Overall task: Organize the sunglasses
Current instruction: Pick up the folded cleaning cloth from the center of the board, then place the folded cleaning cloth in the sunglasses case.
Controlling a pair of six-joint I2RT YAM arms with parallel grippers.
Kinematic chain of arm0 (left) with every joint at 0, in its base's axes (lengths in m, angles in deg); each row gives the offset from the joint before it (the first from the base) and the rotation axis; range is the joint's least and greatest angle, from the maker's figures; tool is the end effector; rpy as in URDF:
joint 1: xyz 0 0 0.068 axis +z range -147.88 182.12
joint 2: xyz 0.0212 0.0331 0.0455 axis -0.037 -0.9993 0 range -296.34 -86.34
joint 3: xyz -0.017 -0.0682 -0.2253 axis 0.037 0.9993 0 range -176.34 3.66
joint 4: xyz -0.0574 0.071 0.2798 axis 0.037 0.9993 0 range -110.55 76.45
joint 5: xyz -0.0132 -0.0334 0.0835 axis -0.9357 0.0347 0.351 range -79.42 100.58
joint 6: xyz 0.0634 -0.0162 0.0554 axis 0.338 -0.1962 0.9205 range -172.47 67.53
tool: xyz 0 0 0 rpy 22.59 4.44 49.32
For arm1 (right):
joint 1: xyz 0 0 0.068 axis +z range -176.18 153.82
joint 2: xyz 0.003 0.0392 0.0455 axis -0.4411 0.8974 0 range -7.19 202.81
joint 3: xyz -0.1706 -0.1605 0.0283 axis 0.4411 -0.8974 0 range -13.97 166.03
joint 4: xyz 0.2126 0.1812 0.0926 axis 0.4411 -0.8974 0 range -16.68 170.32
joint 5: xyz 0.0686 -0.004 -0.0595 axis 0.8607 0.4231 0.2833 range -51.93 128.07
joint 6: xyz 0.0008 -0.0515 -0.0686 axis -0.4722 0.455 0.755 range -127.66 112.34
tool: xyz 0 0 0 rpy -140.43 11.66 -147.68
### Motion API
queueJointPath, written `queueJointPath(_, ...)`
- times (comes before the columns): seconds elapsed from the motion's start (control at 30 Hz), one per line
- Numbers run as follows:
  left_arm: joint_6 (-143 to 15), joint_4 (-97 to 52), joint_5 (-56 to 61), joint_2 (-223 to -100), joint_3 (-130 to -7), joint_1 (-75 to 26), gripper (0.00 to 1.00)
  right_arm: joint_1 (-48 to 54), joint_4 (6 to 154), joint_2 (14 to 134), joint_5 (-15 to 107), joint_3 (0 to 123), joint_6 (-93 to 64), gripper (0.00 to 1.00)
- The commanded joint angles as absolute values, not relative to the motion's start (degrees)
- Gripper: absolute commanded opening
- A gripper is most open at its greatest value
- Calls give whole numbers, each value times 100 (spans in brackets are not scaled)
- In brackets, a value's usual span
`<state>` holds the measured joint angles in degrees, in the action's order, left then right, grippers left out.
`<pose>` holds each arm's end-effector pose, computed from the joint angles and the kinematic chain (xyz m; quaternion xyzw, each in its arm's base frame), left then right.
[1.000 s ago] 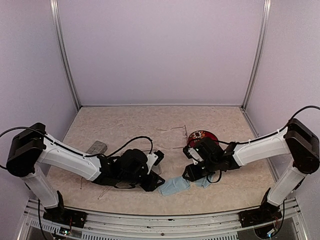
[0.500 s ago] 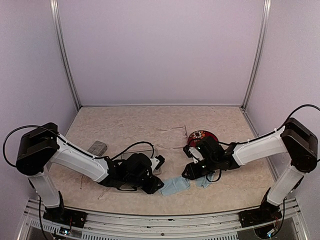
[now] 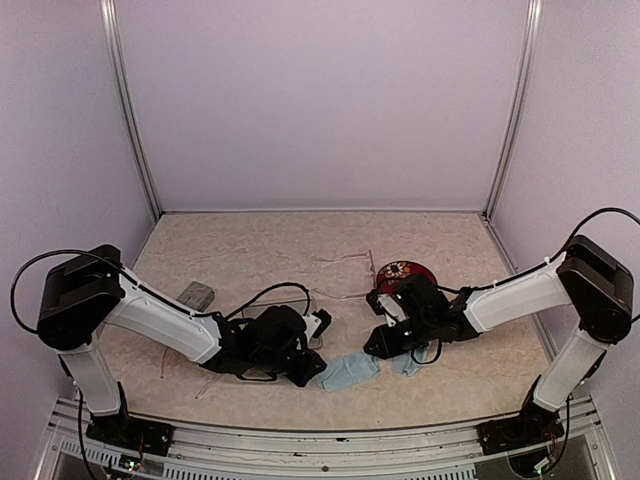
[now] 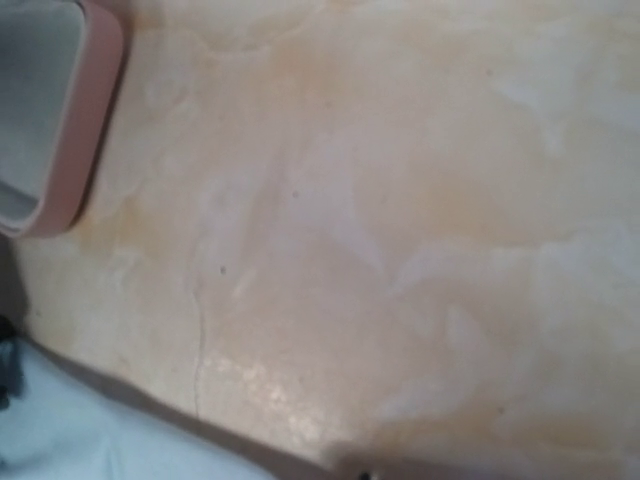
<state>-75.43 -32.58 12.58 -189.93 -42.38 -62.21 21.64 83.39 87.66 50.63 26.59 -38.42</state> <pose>0.1665 -0.3401 0.0224 0.3207 0.8681 -0.2495 0.2851 0.2185 0.2658 0.0310 -0.1749 0.9219 0.2888 0.1901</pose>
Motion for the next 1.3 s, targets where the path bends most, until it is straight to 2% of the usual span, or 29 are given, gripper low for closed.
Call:
queueJointPath(0.0, -7577, -3139, 1268, -19071, -4261, -6239, 16, 2115, 8205, 8857, 5119, 2531, -3847, 17)
queueJointPath(0.37, -7581, -3127, 1289, -18985, -4268, -6248, 0, 2119, 8277, 8786, 5189, 2539, -3809, 9)
queueJointPath(0.57, -7590, -3130, 1297, -18809, -4230, -6239, 0, 2128, 8385, 8671, 5334, 2550, -3657, 0)
queueJointPath(1.27, -7458, -2140, 1899, -17685, -3779, -6041, 0, 2359, 8877, 8753, 5696, 3069, -3437, 0)
